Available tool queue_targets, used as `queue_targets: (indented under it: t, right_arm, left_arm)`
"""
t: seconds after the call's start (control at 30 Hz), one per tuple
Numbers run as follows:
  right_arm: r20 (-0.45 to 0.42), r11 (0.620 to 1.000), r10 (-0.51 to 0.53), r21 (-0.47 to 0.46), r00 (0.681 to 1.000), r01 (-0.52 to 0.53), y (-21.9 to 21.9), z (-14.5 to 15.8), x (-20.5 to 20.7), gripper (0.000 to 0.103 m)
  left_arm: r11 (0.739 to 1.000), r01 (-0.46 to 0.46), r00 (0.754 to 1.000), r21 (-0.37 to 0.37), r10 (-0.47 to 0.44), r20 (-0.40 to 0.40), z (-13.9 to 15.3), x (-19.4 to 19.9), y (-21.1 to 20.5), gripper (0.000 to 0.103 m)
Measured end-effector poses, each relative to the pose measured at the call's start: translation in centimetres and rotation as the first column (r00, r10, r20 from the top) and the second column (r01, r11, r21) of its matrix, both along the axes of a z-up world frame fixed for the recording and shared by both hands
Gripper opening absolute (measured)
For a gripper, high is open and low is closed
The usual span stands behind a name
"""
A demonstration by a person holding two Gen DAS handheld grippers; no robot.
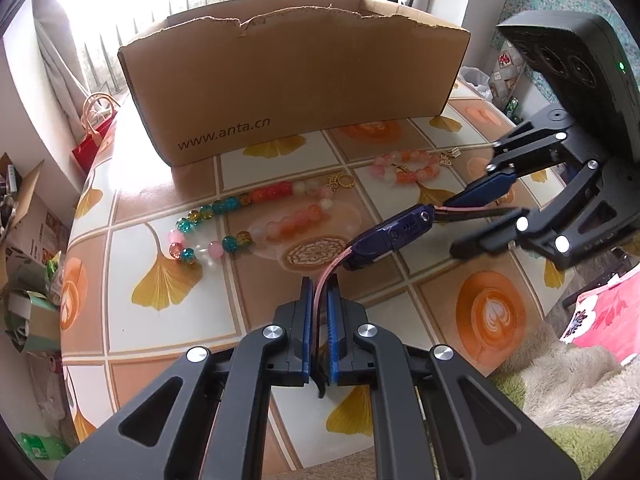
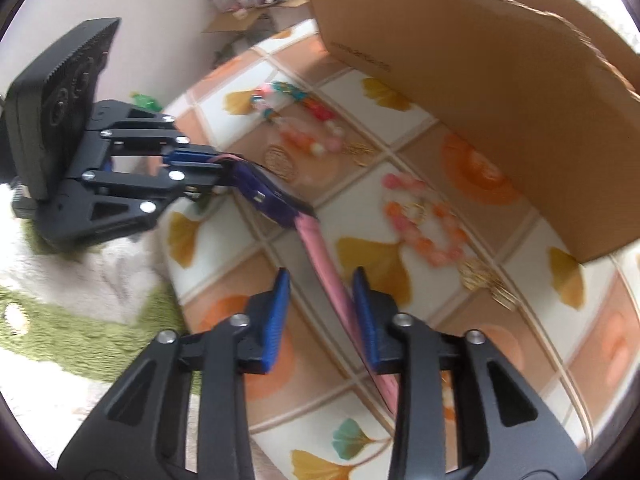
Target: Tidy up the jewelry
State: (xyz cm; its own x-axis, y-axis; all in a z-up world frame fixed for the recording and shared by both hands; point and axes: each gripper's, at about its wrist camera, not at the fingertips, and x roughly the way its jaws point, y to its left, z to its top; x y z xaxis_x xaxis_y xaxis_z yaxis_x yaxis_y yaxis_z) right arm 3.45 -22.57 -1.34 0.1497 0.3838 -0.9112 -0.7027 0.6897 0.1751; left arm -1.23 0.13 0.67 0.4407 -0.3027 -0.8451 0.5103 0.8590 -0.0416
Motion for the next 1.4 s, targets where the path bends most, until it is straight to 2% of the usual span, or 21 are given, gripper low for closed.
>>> queue_targets:
  t: [0.07, 0.17, 0.27, 0.4, 0.53, 0.63, 0.7, 0.8, 0.87, 0.9, 1.0, 1.03, 1.07, 1.1, 1.17, 1.2, 1.27, 1.4]
  right_arm:
    - [0.05, 0.998, -0.037, -0.041, 0.998, 0.039, -0.2, 0.0, -0.4, 0.011]
    - [0.129, 0.992, -0.094, -0.069, 0.987, 0.103, -0.7, 0.4, -1.3, 0.003]
    - [0.196, 0.985, -0.142, -0.072, 0.97, 0.159, -0.6, 1.1, -2.1, 0.002]
    - [0.257, 0.977, -0.19, -0.043, 0.948, 0.208, -0.5, 2.8, -2.8, 0.002]
    - [0.318, 0.975, -0.206, -0.017, 0.925, 0.223, -0.3, 5.7, -3.2, 0.002]
    - [0.407, 0.977, -0.195, 0.0, 0.892, 0.213, 0.3, 8.8, -3.0, 0.002]
    - [0.478, 0.979, -0.187, 0.017, 0.858, 0.203, 0.5, 11.6, -2.5, 0.002]
    - [0.534, 0.979, -0.191, 0.045, 0.823, 0.199, 1.4, 14.5, -0.1, 0.002]
    - [0.547, 0.98, -0.189, 0.048, 0.815, 0.195, 2.0, 15.7, 1.6, 0.002]
    - [0.541, 0.98, -0.189, 0.048, 0.819, 0.195, 2.5, 16.1, 2.8, 0.002]
    - [0.426, 0.98, -0.194, 0.044, 0.884, 0.194, 3.9, 15.9, 8.0, 0.002]
    - [0.393, 0.98, -0.193, 0.036, 0.899, 0.195, 3.7, 15.5, 9.5, 0.002]
    - [0.323, 0.98, -0.193, 0.025, 0.927, 0.196, 3.5, 14.6, 12.2, 0.002]
    - [0.286, 0.98, -0.197, 0.02, 0.938, 0.2, 3.4, 13.9, 13.4, 0.002]
    - [0.162, 0.979, -0.197, -0.014, 0.967, 0.201, 3.1, 11.6, 17.4, 0.002]
    - [0.134, 0.979, -0.196, -0.025, 0.971, 0.201, 3.0, 10.9, 18.3, 0.002]
    - [0.02, 0.983, -0.176, -0.058, 0.984, 0.177, 3.0, 8.8, 21.1, 0.002]
    - [-0.098, 0.983, -0.164, -0.101, 0.982, 0.154, 2.7, 5.8, 24.4, 0.002]
  left_arm:
    - [1.0, -0.004, 1.0, 0.005, 0.004, 0.004, -0.1, -0.1, -0.1, 0.007]
    - [1.0, -0.01, 1.0, -0.005, 0.01, 0.008, -0.2, -0.1, -0.3, 0.007]
    - [1.0, -0.005, 1.0, -0.009, 0.005, 0.024, 0.1, -0.5, -0.5, 0.006]
    - [1.0, 0.008, 0.998, -0.013, -0.007, 0.07, 1.9, -1.0, -0.6, 0.006]
    - [1.0, 0.025, 0.99, -0.011, -0.023, 0.137, 4.8, -1.0, -0.6, 0.006]
    - [0.999, 0.031, 0.974, -0.009, -0.028, 0.223, 7.9, -0.2, -0.6, 0.006]
    - [0.999, 0.034, 0.959, -0.01, -0.029, 0.283, 10.3, 1.0, -0.7, 0.006]
    - [0.999, 0.038, 0.94, -0.018, -0.029, 0.34, 13.6, 3.7, -1.0, 0.006]
    - [0.999, 0.044, 0.935, -0.025, -0.032, 0.353, 15.1, 6.1, -1.3, 0.006]
    - [0.999, 0.046, 0.938, -0.027, -0.033, 0.345, 15.6, 7.9, -1.5, 0.006]
    - [0.999, 0.031, 0.969, -0.031, -0.022, 0.245, 15.3, 14.0, -2.1, 0.006]
    - [0.999, 0.024, 0.981, -0.026, -0.018, 0.192, 14.6, 16.3, -2.4, 0.006]
    - [1.0, 0.018, 0.988, -0.017, -0.015, 0.153, 14.1, 17.8, -2.7, 0.006]
    - [1.0, 0.009, 0.995, 0.001, -0.009, 0.096, 13.0, 20.0, -3.1, 0.006]
    - [0.999, 0.006, 1.0, 0.037, -0.006, -0.006, 10.8, 23.7, -3.9, 0.006]
    - [0.999, 0.006, 0.999, 0.052, -0.004, -0.038, 10.1, 24.8, -3.8, 0.006]
    - [0.995, 0.014, 0.993, 0.094, -0.003, -0.117, 8.1, 27.2, -4.4, 0.006]
    - [0.984, 0.037, 0.982, 0.177, -0.003, -0.191, 5.4, 29.6, -5.6, 0.007]
